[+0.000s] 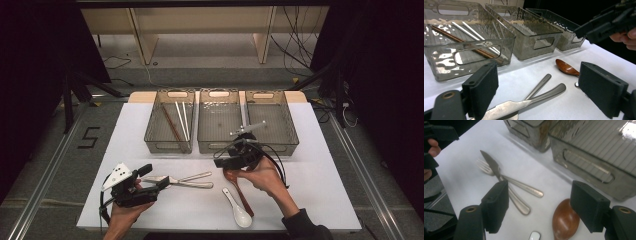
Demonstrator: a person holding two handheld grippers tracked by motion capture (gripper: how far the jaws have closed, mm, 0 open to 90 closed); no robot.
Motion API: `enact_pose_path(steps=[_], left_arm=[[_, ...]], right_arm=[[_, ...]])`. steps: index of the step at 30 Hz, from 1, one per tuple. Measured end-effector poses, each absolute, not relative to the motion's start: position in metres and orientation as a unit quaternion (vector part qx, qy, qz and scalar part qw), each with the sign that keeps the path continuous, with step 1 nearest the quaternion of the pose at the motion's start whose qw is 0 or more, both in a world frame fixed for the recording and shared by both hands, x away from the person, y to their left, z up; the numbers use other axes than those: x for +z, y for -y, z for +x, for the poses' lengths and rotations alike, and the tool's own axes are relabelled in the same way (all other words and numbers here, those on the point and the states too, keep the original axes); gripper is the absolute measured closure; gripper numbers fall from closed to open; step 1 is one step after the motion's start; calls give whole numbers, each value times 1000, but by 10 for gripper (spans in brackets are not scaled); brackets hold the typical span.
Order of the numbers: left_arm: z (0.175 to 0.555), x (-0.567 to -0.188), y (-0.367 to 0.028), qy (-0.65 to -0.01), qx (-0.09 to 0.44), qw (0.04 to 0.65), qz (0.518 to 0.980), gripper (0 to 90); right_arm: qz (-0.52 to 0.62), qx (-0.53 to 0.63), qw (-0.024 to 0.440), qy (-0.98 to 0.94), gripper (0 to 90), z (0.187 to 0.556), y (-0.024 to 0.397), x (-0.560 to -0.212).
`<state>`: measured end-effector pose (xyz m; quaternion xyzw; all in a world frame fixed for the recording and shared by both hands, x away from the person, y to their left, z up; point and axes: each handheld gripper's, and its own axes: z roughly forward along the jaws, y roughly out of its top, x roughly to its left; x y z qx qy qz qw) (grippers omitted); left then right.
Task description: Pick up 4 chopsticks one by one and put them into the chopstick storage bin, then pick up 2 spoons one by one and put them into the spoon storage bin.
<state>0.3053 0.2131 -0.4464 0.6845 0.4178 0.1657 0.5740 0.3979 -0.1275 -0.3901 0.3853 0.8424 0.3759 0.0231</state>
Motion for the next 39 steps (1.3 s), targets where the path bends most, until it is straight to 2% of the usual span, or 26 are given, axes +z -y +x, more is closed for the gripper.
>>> enact_pose_path(steps=[24,33,39], left_arm=[[309,-447,-210,-416,162,573,687,159],[308,-446,-209,-412,162,577,686,159],[308,-446,-210,-414,162,576,686,159]], right_arm=[[389,315,3,-866,323,365,129,-423],[389,287,10,-875,316,356,124,-432],[391,265,14,-882,342,352,123,-437]])
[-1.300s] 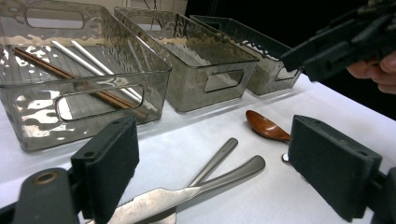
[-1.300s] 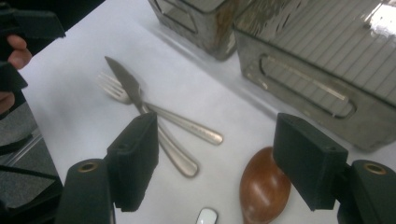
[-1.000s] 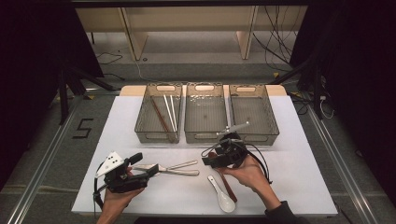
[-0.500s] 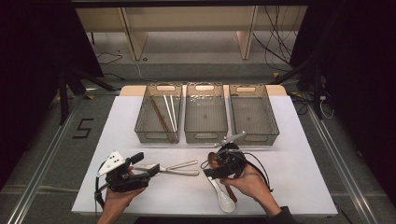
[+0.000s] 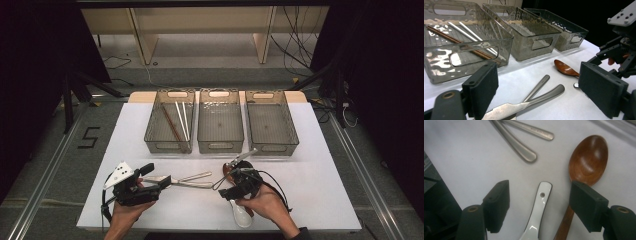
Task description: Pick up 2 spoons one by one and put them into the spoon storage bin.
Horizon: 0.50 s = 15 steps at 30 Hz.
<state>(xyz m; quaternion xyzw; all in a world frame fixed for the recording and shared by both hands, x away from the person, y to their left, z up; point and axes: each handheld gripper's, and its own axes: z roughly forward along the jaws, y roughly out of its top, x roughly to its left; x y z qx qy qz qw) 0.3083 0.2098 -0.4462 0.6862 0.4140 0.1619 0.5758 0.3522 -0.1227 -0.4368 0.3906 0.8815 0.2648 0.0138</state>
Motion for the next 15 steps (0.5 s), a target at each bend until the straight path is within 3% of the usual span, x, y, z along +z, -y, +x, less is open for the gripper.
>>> enact_pose_path(steps=[15], left_arm=[[305,-445,-210,-412,167,573,688,159]], right_arm=[[383,222,8,-897,481,348,120,-450]])
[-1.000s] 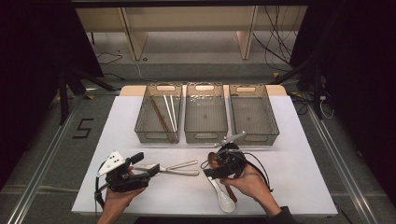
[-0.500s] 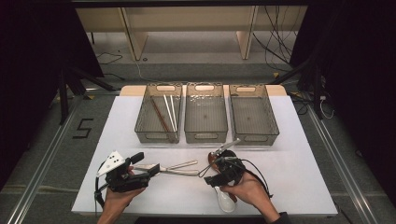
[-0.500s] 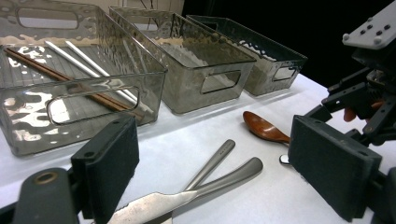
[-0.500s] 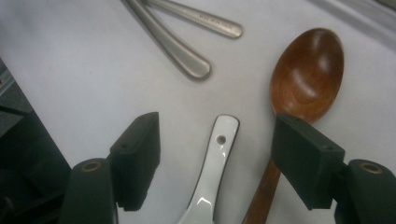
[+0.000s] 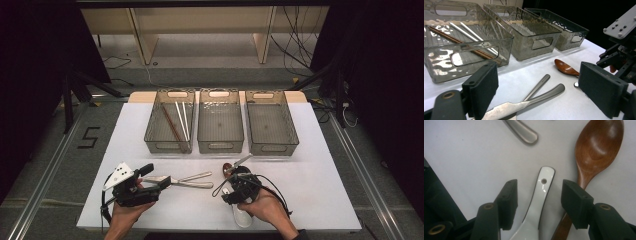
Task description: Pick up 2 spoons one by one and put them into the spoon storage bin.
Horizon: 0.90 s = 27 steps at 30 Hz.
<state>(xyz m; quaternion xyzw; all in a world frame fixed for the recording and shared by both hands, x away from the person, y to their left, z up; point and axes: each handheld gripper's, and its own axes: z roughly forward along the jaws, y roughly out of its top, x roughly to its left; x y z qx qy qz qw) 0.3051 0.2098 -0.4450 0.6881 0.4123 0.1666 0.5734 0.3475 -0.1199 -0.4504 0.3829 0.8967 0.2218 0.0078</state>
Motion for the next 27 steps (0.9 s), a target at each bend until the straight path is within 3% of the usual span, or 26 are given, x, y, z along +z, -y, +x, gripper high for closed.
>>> enact_pose_path(steps=[27], left_arm=[[304,-445,-211,-410,168,575,688,159]], right_arm=[[374,171,7,-912,624,333,115,-460]])
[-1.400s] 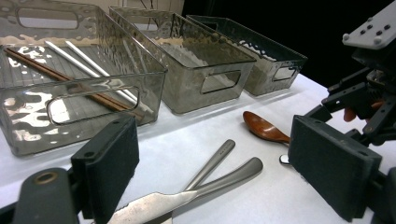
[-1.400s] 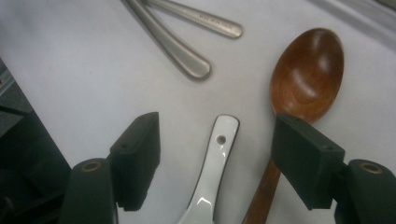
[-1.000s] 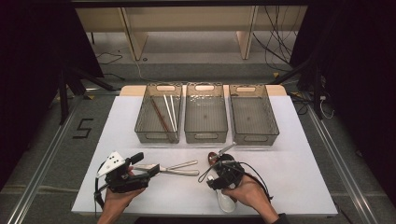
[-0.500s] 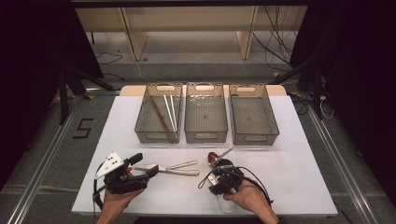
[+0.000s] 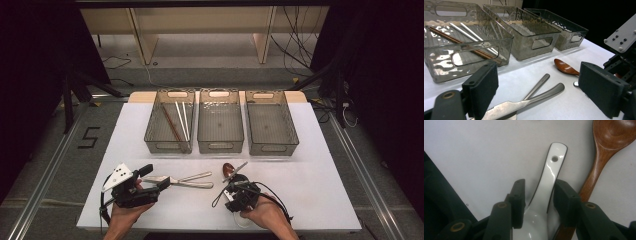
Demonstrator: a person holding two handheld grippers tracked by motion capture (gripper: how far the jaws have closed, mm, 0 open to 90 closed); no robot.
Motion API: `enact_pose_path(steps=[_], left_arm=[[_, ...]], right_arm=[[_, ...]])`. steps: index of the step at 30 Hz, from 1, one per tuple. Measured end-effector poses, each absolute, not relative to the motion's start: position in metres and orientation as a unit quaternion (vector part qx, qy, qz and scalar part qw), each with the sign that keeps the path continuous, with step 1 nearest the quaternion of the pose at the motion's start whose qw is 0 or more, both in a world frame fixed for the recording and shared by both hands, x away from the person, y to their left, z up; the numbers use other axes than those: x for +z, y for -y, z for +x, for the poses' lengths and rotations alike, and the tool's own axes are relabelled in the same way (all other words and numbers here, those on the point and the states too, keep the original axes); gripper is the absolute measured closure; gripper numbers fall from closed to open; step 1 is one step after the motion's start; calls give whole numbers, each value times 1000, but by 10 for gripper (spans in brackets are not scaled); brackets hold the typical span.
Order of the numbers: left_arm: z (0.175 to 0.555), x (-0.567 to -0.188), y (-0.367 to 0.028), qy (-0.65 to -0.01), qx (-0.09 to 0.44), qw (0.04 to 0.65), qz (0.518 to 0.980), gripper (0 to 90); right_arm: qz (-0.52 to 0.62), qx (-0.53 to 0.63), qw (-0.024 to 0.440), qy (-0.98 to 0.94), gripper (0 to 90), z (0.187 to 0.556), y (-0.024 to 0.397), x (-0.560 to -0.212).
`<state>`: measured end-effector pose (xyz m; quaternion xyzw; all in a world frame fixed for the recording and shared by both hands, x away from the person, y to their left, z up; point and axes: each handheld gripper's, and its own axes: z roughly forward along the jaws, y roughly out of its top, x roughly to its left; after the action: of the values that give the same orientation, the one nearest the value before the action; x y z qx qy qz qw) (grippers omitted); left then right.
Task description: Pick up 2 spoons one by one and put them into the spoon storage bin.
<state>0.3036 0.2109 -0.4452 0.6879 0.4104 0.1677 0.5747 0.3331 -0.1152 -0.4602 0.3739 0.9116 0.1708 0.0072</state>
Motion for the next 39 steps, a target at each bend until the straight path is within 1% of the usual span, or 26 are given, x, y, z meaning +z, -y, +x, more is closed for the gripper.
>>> enact_pose_path(steps=[9,14,26,32,35,39], left_arm=[[304,-445,-211,-411,168,574,688,159],[304,-445,-211,-411,168,574,688,159],[304,-445,-211,-410,169,575,688,159],[304,-445,-211,-410,169,574,688,159],[304,-445,-211,-410,169,574,688,159],[304,-445,-211,-410,169,575,688,159]], right_arm=[[369,163,18,-915,685,332,114,-460],[369,163,20,-915,741,333,114,-460],[360,173,7,-917,782,332,113,-458],[362,185,-12,-913,813,333,115,-458],[357,196,-22,-913,859,332,113,-458],[356,189,-16,-915,860,331,112,-457]])
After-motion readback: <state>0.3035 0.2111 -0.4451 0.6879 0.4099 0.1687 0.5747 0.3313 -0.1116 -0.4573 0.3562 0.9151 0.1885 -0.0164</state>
